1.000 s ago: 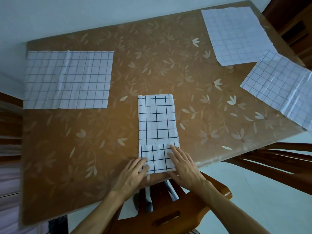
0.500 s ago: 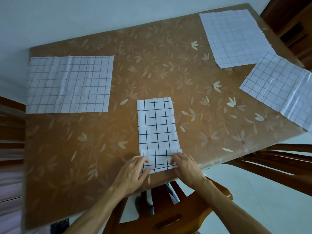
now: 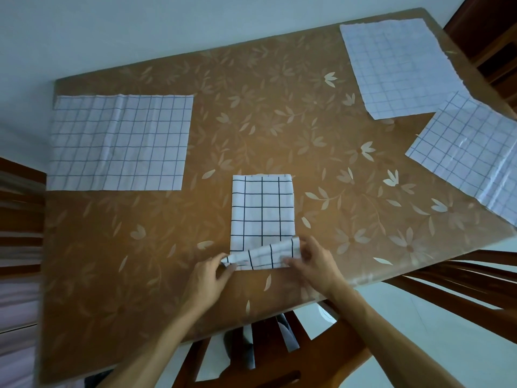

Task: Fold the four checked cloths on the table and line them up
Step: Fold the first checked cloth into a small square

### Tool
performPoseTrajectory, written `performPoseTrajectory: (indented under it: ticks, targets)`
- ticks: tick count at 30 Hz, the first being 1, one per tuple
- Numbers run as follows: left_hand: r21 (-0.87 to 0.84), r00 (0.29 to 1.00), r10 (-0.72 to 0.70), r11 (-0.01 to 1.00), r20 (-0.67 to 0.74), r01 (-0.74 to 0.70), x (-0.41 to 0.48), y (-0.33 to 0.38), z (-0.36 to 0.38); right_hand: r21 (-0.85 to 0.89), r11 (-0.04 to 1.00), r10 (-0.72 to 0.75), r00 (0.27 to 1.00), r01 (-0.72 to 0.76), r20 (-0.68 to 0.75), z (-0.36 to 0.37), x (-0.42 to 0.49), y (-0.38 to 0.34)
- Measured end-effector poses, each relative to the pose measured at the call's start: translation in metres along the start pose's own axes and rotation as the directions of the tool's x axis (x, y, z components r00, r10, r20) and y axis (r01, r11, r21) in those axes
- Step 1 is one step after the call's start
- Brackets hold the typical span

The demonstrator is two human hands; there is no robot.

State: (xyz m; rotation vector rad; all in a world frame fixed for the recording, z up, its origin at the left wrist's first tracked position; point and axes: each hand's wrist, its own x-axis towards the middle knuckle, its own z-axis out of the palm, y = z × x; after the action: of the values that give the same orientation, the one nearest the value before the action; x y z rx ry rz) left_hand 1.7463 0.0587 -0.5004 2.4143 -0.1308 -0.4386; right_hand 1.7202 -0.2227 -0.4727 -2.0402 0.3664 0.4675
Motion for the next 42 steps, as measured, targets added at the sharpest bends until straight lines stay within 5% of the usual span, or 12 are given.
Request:
performPoseTrajectory:
  ticks: [4, 8, 13, 20, 32, 39, 42]
  targets:
    - [-0.160, 0.995, -0.101, 0.982, 0.017, 0.102, 0.021, 0.005, 0.000, 0.020, 0.995, 0.093, 0.995, -0.093, -0.018, -0.008, 0.016, 0.005]
    - [-0.134, 0.990, -0.136, 0.981, 0.035, 0.140, 0.038, 0.006, 0.001, -0.020, 0.992, 0.125, 0.990, -0.127, -0.069, -0.005, 0.025, 0.005]
    - [-0.018, 0.989, -0.096, 0.995, -0.110, 0.095, 0.055, 0.023, 0.005, -0.055, 0.987, 0.138, 0.975, -0.150, -0.176, 0.005, 0.035, 0.010]
    - [-0.109, 0.994, -0.082, 0.991, -0.074, 0.074, 0.071, 0.020, 0.008, 0.022, 0.984, 0.178, 0.942, -0.179, -0.284, 0.013, 0.035, 0.012]
    - [0.029, 0.996, -0.055, 0.998, -0.075, 0.057, 0.047, 0.012, -0.001, -0.183, 0.982, -0.003, 0.973, -0.040, -0.229, 0.016, 0.039, 0.007]
    - [-0.251, 0.972, -0.226, 0.947, -0.070, 0.202, 0.044, 0.010, 0.012, -0.142, 0.989, 0.020, 0.978, -0.050, -0.208, 0.018, 0.041, 0.004]
    - [-0.061, 0.982, -0.111, 0.993, -0.154, 0.103, 0.041, 0.015, 0.010, -0.239, 0.967, 0.041, 0.979, -0.090, -0.202, 0.021, 0.042, 0.006]
